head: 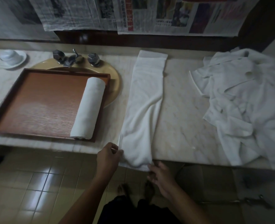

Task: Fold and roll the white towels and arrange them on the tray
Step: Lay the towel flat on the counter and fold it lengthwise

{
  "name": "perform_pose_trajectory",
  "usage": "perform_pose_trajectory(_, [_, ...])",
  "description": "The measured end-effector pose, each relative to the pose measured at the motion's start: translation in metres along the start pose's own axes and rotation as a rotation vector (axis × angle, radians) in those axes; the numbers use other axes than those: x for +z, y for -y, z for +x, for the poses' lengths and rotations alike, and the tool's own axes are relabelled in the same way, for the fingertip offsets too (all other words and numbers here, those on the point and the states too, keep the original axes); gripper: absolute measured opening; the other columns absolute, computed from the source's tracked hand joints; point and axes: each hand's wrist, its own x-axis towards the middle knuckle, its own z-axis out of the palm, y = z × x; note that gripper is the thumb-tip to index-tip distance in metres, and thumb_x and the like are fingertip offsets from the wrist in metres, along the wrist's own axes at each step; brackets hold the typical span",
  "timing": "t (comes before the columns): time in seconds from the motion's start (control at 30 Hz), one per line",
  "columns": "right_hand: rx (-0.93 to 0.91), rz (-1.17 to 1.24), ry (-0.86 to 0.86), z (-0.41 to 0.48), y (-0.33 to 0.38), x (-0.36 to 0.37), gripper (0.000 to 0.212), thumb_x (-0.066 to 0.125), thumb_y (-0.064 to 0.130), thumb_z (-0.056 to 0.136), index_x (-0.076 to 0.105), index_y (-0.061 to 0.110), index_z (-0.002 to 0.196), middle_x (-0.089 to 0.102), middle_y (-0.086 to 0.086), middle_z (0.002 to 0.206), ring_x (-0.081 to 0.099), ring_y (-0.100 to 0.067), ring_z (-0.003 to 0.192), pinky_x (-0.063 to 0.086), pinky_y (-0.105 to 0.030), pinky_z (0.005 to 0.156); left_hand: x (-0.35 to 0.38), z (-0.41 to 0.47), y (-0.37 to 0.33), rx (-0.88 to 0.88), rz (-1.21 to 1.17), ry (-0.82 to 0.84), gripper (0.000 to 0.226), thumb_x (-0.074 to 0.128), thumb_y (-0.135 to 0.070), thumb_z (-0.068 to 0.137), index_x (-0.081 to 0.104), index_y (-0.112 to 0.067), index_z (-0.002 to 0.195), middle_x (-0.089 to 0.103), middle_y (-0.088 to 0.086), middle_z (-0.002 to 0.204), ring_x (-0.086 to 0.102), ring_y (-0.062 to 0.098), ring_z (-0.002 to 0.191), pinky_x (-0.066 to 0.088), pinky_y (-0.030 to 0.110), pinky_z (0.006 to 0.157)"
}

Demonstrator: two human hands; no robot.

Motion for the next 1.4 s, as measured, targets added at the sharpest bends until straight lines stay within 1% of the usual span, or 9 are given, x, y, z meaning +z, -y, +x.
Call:
perform_pose_trajectory(0.2, [0.08, 0.438, 0.098, -0.028, 0.002, -0.011, 0.012, 0.071, 0.007, 0.078, 0.06, 0.009, 0.081, 0.065, -0.011, 0.071, 0.06, -0.021, 0.062, 0.048, -0.036, 0.069, -0.001, 0.006, -0.003, 0.02, 0.057, 0.039, 0.01, 0.078, -0.02, 0.089, 0.07, -0.015, 0.089, 0.064, -0.01, 0.078, 0.058, 0.0, 0.068, 0.037, 0.008, 0.048])
perform_pose_trajectory(0.47, [-0.182, 0.243, -0.185, -0.027, -0.019, -0.002, 0.007, 0.058, 0.002, 0.1, 0.06, 0.003, 0.093, 0.063, -0.01, 0.075, 0.06, -0.011, 0.055, 0.048, -0.02, 0.047, -0.009, 0.015, 0.0, 0.077, 0.123, 0.119, 0.014, 0.081, -0.024, 0.088, 0.074, -0.013, 0.092, 0.069, -0.003, 0.081, 0.062, 0.002, 0.069, 0.044, 0.012, 0.056])
perform_pose_trajectory(0.6, [-0.313, -0.137, -0.38, -0.007, -0.039, -0.006, 0.005, 0.062, 0.006, 0.1, 0.06, 0.009, 0.103, 0.069, -0.015, 0.1, 0.064, -0.023, 0.079, 0.056, -0.034, 0.066, -0.01, 0.015, 0.002, 0.083, 0.121, 0.15, 0.017, 0.082, -0.027, 0.086, 0.075, -0.012, 0.089, 0.07, -0.005, 0.074, 0.066, 0.007, 0.068, 0.053, 0.024, 0.064])
perform_pose_trajectory(0.7, [-0.558, -0.375, -0.567, -0.002, -0.042, -0.004, 0.024, 0.065, 0.013, 0.088, 0.052, 0.024, 0.105, 0.06, 0.002, 0.093, 0.062, -0.032, 0.091, 0.055, -0.05, 0.083, -0.011, 0.016, 0.003, 0.112, 0.211, 0.188, 0.016, 0.083, -0.029, 0.084, 0.078, -0.014, 0.085, 0.071, -0.005, 0.071, 0.068, 0.011, 0.069, 0.053, 0.027, 0.068])
perform_pose_trajectory(0.87, [-0.991, -0.9, -0.595, -0.009, -0.007, 0.012, 0.042, 0.069, 0.011, 0.089, 0.057, 0.02, 0.128, 0.058, -0.004, 0.126, 0.054, -0.027, 0.116, 0.048, -0.042, 0.096, -0.011, 0.023, -0.005, 0.177, 0.306, 0.201, 0.036, 0.071, -0.04, 0.092, 0.072, -0.011, 0.07, 0.068, -0.001, 0.064, 0.063, 0.014, 0.063, 0.045, 0.028, 0.059])
perform_pose_trajectory(1.03, [-0.922, -1.343, -0.544, 0.019, 0.023, 0.016, 0.035, 0.067, 0.026, 0.096, 0.064, 0.024, 0.131, 0.052, -0.006, 0.148, 0.047, -0.029, 0.134, 0.043, -0.049, 0.104, -0.003, 0.037, -0.018, 0.172, 0.253, 0.173, 0.025, 0.069, -0.035, 0.094, 0.075, -0.012, 0.086, 0.068, -0.003, 0.074, 0.067, 0.018, 0.074, 0.053, 0.031, 0.071])
perform_pose_trajectory(1.2, [-0.914, -1.308, -0.681, 0.027, 0.032, -0.003, 0.029, 0.071, 0.016, 0.09, 0.07, 0.021, 0.118, 0.059, -0.006, 0.136, 0.051, -0.032, 0.129, 0.041, -0.051, 0.103, -0.003, 0.032, -0.013, 0.172, 0.256, 0.106, 0.009, 0.07, -0.022, 0.09, 0.064, -0.014, 0.091, 0.065, -0.002, 0.08, 0.06, 0.017, 0.071, 0.043, 0.028, 0.059])
perform_pose_trajectory(1.3, [-0.969, -1.271, -0.649, 0.035, 0.048, 0.005, 0.043, 0.066, 0.02, 0.095, 0.059, 0.018, 0.138, 0.05, -0.011, 0.151, 0.041, -0.034, 0.144, 0.037, -0.055, 0.114, 0.014, 0.031, -0.021, 0.518, 0.27, -0.07, 0.02, 0.07, -0.013, 0.089, 0.058, -0.013, 0.105, 0.063, 0.004, 0.101, 0.059, 0.025, 0.088, 0.049, 0.034, 0.071])
perform_pose_trajectory(1.4, [-0.927, -1.345, -0.511, 0.057, 0.061, 0.025, 0.055, 0.05, 0.035, 0.105, 0.036, 0.024, 0.157, 0.022, -0.005, 0.17, 0.014, -0.026, 0.158, 0.019, -0.057, 0.125, 0.044, 0.042, -0.03, 0.763, 0.391, 0.055, 0.042, 0.05, -0.028, 0.104, 0.052, -0.015, 0.144, 0.051, 0.009, 0.151, 0.047, 0.029, 0.14, 0.04, 0.041, 0.11])
